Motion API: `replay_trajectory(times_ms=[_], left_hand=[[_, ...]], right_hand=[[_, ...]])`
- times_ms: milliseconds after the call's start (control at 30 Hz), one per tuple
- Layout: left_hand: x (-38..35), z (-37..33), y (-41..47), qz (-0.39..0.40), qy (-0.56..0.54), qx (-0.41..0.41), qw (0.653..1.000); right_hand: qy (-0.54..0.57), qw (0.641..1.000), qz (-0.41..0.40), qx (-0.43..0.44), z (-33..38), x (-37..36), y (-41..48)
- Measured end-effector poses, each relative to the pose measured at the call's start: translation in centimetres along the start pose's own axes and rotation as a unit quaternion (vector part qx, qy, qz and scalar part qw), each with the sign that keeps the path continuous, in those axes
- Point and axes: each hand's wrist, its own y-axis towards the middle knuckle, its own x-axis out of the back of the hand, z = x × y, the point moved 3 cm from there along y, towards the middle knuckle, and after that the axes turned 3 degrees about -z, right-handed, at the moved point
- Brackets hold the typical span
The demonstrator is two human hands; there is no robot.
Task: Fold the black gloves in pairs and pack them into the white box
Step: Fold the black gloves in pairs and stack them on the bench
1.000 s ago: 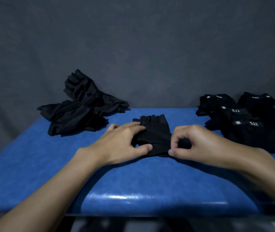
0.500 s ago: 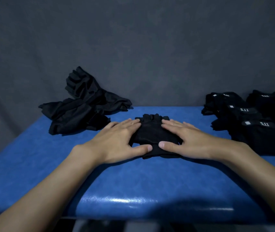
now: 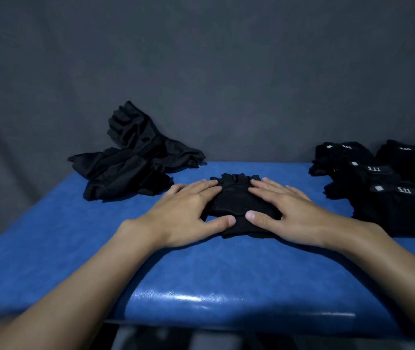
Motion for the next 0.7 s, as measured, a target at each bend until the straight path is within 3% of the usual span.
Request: replay_trajectory(times_ms=[200,467,567,700], left_hand=[[2.7,0.2,-1.1,-0.125,-0.040,-0.012,0.991],[7.0,4.9,-3.2,-0.292,-0.055,0.035,0.954],[7.8,7.8,-3.8,-0.307,-0.044,0.093,0.946],[8.0,11.0,-4.8,-0.272,-0.046,0.163,0.947]], right_hand=[[0.067,0.993,-0.091,0.038,1.0,0.8,0.1],[0.113,0.984,-0.102,0.088,5.4,1.0,2.4],[0.123,0.983,-0.100,0.095,7.9,1.2,4.6],[0.179,0.974,-0.095,0.103,11.4,1.0,7.7]])
